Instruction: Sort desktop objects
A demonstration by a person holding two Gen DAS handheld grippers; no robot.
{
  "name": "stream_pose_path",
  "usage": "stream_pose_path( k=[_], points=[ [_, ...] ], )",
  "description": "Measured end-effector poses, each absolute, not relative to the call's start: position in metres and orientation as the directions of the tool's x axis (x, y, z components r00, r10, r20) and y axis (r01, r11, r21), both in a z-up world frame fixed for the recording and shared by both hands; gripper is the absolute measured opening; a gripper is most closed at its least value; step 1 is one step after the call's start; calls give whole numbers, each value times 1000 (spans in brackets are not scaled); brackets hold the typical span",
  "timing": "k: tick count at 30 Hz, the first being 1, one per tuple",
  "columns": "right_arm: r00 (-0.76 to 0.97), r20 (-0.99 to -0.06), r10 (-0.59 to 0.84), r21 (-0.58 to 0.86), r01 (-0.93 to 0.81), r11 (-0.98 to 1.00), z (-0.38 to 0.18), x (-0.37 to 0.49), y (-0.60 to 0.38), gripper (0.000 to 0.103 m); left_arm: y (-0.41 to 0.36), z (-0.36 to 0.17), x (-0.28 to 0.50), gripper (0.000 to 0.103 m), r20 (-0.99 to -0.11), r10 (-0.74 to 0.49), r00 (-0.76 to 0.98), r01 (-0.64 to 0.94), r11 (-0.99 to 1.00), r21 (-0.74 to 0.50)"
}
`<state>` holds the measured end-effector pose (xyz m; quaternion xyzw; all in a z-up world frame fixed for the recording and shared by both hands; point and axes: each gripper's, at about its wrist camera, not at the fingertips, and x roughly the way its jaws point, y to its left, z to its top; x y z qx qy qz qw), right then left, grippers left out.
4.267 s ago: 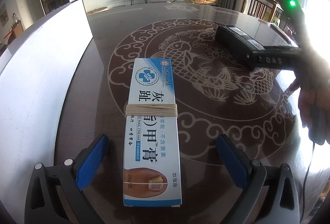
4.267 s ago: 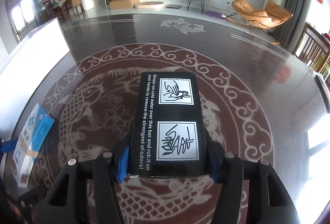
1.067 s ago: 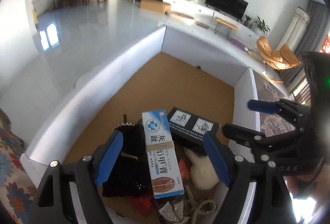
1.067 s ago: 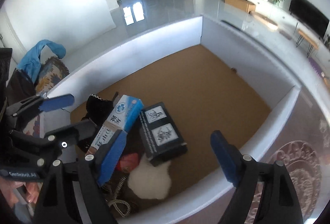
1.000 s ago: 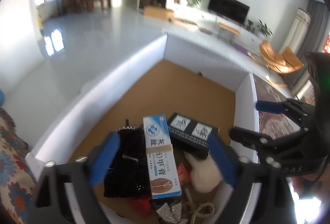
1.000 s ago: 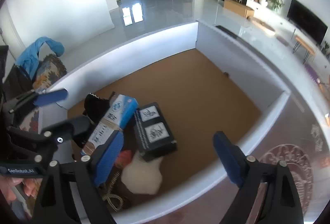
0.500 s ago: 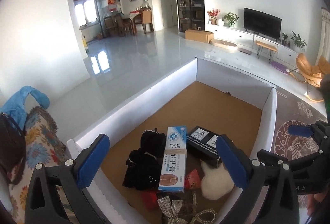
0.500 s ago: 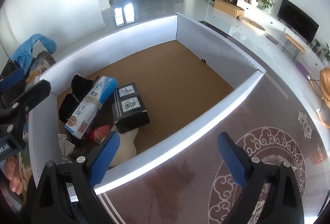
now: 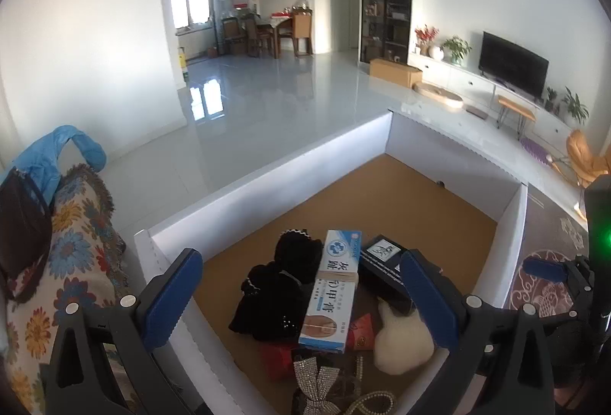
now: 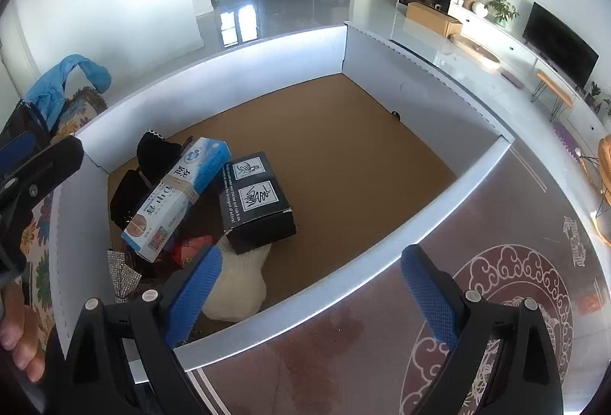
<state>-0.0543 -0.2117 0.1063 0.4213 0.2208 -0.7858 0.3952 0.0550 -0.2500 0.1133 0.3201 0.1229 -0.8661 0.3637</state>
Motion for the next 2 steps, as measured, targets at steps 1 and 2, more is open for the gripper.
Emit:
stream_pose_path(
  k=[1, 2],
  points=[
    [-331, -837, -436, -12, 807, -591, 106, -55, -212, 95, -249, 113, 56, 103, -633, -558, -537, 706, -708, 26],
    [-329, -836, -439, -8, 807, -590, 107, -55, -213, 95, -247, 112, 56, 103, -628, -567, -533, 705, -708, 41]
  ],
)
